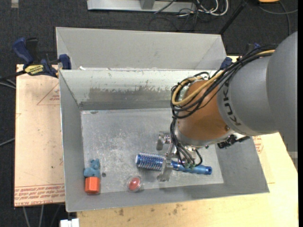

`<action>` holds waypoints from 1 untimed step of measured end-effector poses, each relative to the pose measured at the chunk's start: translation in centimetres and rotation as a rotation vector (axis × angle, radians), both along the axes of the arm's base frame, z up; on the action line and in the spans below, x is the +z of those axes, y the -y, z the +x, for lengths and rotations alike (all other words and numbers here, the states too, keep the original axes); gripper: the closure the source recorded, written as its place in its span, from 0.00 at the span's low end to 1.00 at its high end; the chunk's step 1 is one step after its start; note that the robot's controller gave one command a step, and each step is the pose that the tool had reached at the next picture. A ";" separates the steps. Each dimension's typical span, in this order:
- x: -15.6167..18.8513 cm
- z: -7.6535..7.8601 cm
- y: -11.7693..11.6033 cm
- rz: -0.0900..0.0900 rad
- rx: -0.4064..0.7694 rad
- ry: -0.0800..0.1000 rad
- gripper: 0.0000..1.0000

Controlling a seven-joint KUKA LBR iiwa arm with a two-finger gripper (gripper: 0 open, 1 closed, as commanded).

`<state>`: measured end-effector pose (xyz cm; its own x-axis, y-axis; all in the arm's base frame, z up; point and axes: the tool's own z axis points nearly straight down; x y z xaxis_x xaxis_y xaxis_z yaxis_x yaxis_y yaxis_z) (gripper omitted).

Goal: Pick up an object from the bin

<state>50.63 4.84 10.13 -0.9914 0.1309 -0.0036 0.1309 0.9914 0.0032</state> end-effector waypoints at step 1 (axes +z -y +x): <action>-0.2 -0.4 0.3 -0.001 -0.044 -0.004 0.00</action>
Offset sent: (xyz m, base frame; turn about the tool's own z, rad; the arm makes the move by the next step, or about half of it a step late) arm -0.0042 -0.0036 -0.0009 0.0464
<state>50.23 4.53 9.97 -0.9847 0.1744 0.0006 0.1744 0.9847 0.0014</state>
